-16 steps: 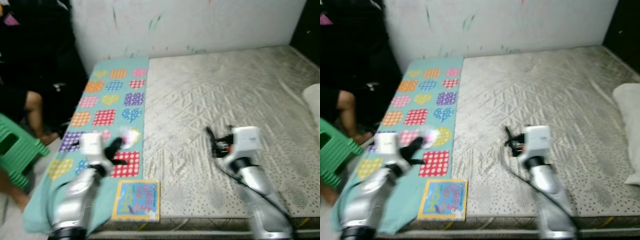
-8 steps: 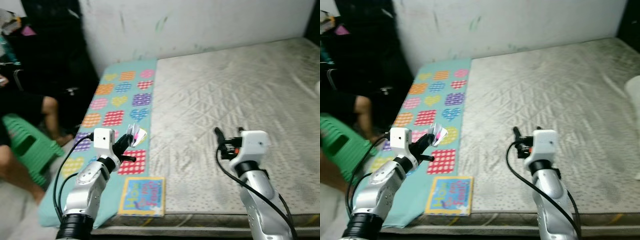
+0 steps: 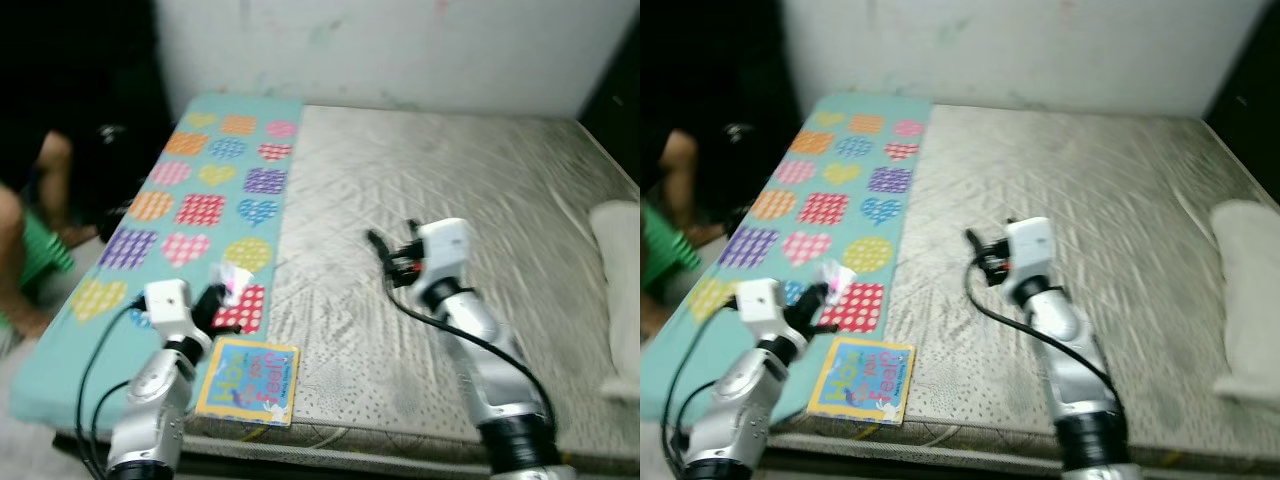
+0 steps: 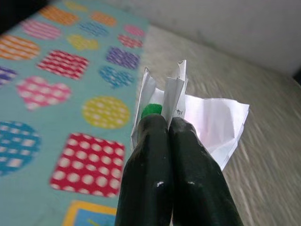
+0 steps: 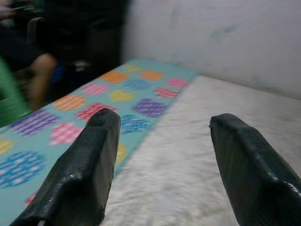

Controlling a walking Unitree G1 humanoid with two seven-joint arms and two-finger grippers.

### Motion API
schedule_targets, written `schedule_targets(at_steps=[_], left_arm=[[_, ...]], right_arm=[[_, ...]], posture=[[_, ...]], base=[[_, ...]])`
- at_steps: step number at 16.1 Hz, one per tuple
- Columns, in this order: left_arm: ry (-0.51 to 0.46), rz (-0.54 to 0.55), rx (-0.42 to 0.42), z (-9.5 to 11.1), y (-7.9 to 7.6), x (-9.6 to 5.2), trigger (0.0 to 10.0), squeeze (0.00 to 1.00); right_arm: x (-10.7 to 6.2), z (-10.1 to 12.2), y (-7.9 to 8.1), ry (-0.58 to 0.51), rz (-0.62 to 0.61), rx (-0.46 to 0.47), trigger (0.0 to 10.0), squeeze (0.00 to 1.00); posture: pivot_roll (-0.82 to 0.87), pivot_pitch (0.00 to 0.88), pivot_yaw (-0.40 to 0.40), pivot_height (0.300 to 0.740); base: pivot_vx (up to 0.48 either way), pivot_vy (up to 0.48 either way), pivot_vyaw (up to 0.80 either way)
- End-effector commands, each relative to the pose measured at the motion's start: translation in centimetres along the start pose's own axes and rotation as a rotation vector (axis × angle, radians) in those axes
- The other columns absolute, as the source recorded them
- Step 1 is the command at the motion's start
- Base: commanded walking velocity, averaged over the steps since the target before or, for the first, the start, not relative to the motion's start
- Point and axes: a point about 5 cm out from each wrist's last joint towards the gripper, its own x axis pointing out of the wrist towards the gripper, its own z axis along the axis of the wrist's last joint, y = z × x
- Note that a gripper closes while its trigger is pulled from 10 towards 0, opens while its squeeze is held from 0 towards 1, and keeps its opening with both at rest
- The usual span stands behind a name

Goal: Clean up the room

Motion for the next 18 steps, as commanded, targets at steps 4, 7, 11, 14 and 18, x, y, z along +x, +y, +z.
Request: schedule_targets(at_steps=[4,7,11,14,18], left_arm=[[-0.009,0.047,-0.014,-0.1,1.2,-1.4,10.0,0.0],[0.017,0.025,-0.022,-0.4,0.8,-1.6,10.0,0.0],[0.038,-0.001,-0.03,-0.3,0.7,-1.6,10.0,0.0],[0.048,-0.015,-0.025,-0.1,0.5,-1.5,10.0,0.0],[0.057,-0.021,-0.017,0.0,0.5,-1.2,10.0,0.0]], right_arm=[[0.4,0.0,0.8,-0.007,0.044,0.016,10.0,0.0],[-0.9,-0.8,0.0,0.017,0.01,0.014,10.0,0.0],[-1.9,-1.4,-0.5,0.038,-0.032,0.018,10.0,0.0],[-2.0,-1.2,-0.3,0.036,-0.029,0.018,10.0,0.0],[-2.3,-1.2,-0.6,0.041,-0.039,0.015,10.0,0.0]], posture=[[-0.11,0.0,-0.064,0.74],[-0.14,0.0,-0.043,0.74],[-0.16,0.0,-0.023,0.74],[-0.17,0.0,-0.016,0.74],[-0.18,0.0,-0.015,0.74]], base=[[0.0,0.185,0.0],[0.0,0.48,0.0],[0.0,0.48,0.0],[0.0,0.48,0.0],[0.0,0.48,0.0]])
